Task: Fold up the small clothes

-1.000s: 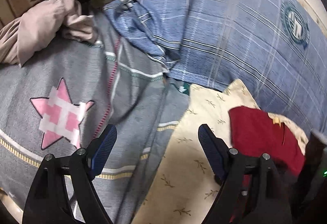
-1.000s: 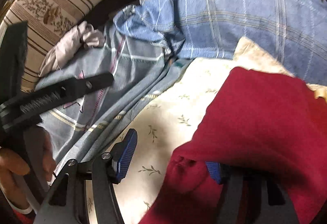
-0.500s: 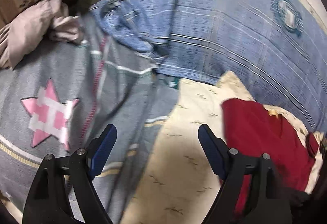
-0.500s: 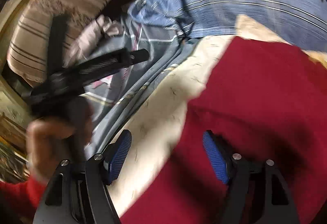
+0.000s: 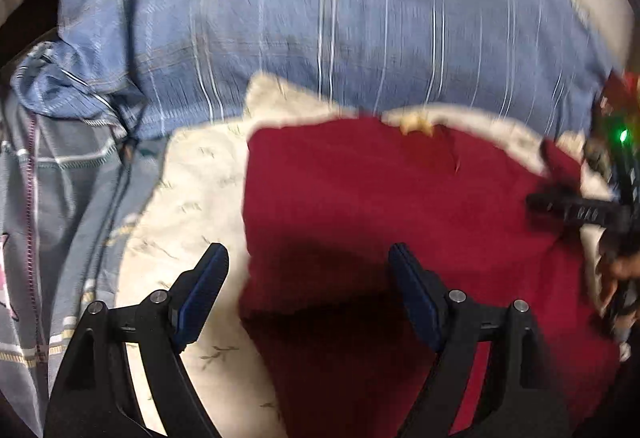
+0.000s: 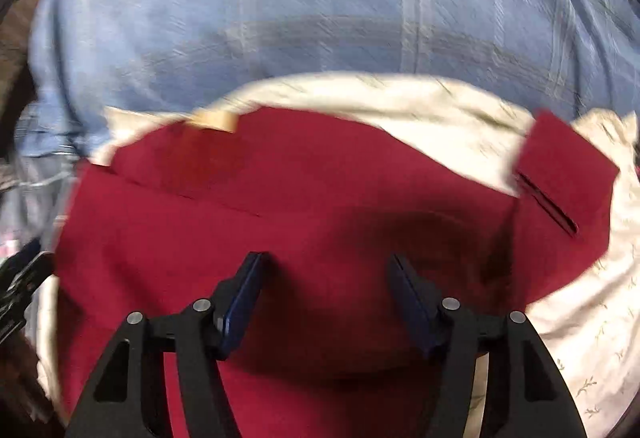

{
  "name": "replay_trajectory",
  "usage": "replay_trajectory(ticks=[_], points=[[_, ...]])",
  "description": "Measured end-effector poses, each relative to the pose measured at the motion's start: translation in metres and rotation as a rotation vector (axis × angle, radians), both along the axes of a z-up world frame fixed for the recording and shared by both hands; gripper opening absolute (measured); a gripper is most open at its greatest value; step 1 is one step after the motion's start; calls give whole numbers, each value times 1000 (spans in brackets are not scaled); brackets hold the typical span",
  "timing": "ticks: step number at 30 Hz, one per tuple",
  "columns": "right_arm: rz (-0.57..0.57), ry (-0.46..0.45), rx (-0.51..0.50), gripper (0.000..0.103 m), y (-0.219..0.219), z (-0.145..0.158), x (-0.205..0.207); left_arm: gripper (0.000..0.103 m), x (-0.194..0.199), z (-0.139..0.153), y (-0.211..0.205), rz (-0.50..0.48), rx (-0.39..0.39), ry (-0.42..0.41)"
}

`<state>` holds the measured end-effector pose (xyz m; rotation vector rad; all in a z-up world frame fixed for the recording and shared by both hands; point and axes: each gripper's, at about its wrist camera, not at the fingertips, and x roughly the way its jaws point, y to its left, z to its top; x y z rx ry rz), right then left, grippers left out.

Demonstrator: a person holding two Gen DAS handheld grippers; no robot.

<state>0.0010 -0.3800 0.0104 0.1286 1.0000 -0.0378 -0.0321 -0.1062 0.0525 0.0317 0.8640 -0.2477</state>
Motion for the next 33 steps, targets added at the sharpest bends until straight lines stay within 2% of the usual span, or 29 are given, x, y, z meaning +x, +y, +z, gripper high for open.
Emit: replay_trajectory(ticks=[2, 5, 7, 8, 10, 14, 19, 22, 23, 24, 25, 29, 31, 33], points=[[19, -34, 32, 64, -6, 3, -7, 82, 6, -17, -4, -2, 38, 70], [32, -84, 73, 67, -23, 25, -22, 83, 7, -20, -1, 11, 8, 88], [-34, -142, 61, 69, -53, 47, -35, 83, 6, -16, 1, 17, -6, 83], [-80, -152, 61, 72, -69, 54, -40, 83, 6, -15, 3, 23, -7, 79], [-170, -154, 74, 73, -98, 61, -42, 83, 4, -12, 5, 33, -9, 68], [-338, -142, 152, 73, -160, 54, -36, 83, 2, -4, 14, 56, -51, 40], [-429, -91, 237, 70, -183, 26, -23, 83, 6, -4, 23, 89, -76, 38], [-447, -94, 271, 59, -189, 13, -18, 83, 9, -7, 25, 97, -82, 50], [-443, -120, 271, 49, -190, 12, -16, 83, 9, -7, 24, 96, -81, 51], [-432, -149, 267, 22, -191, 12, -16, 83, 9, -8, 23, 95, -78, 50], [-422, -159, 268, 6, -192, 12, -14, 83, 9, -8, 23, 94, -75, 49], [-368, -221, 271, 3, -193, 35, -23, 83, 7, -6, 25, 98, -80, 47], [-312, -257, 257, 3, -185, 61, -34, 83, 8, -4, 27, 106, -88, 43], [-206, -284, 233, 3, -168, 94, -44, 83, 6, -1, 29, 109, -95, 34]])
